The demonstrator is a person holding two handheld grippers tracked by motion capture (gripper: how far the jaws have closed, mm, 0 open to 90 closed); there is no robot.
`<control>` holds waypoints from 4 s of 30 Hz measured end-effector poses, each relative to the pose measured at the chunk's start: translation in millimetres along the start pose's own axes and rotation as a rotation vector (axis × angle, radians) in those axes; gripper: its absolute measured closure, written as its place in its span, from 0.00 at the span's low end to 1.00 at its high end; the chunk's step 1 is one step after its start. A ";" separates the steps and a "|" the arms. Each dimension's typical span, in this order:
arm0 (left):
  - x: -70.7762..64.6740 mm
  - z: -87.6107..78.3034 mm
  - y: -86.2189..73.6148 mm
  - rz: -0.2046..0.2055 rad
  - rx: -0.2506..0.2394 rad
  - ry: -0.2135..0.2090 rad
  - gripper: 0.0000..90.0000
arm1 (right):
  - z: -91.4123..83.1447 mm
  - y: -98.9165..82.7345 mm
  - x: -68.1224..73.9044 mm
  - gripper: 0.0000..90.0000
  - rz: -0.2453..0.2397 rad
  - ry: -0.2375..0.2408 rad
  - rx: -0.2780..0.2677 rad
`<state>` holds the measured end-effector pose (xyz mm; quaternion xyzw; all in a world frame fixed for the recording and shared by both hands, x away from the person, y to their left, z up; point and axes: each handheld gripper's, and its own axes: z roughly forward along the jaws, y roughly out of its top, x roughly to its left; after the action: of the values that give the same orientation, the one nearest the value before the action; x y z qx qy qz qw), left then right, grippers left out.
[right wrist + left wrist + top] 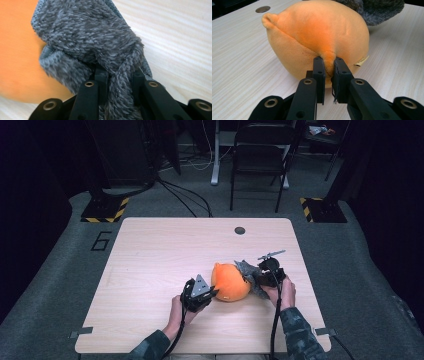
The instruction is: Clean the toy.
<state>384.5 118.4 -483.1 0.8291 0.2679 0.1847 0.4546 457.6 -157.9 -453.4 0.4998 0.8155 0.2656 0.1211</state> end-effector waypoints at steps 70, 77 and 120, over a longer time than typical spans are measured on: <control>13.0 1.7 -2.4 -0.050 -0.005 -0.013 0.90 | -29.6 4.3 -12.8 0.83 0.025 -0.013 -0.058; 13.5 1.7 -2.6 -0.047 -0.004 -0.011 0.88 | -31.6 15.8 28.5 0.83 -0.098 0.070 -0.045; 8.3 9.1 4.3 -0.097 -0.042 -0.040 0.86 | -19.9 18.1 50.8 0.84 -0.152 -0.014 -0.059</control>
<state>397.3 115.6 -483.6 0.8091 0.2947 0.1513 0.4854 438.1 -112.9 -423.4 0.4345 0.8420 0.2761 0.1615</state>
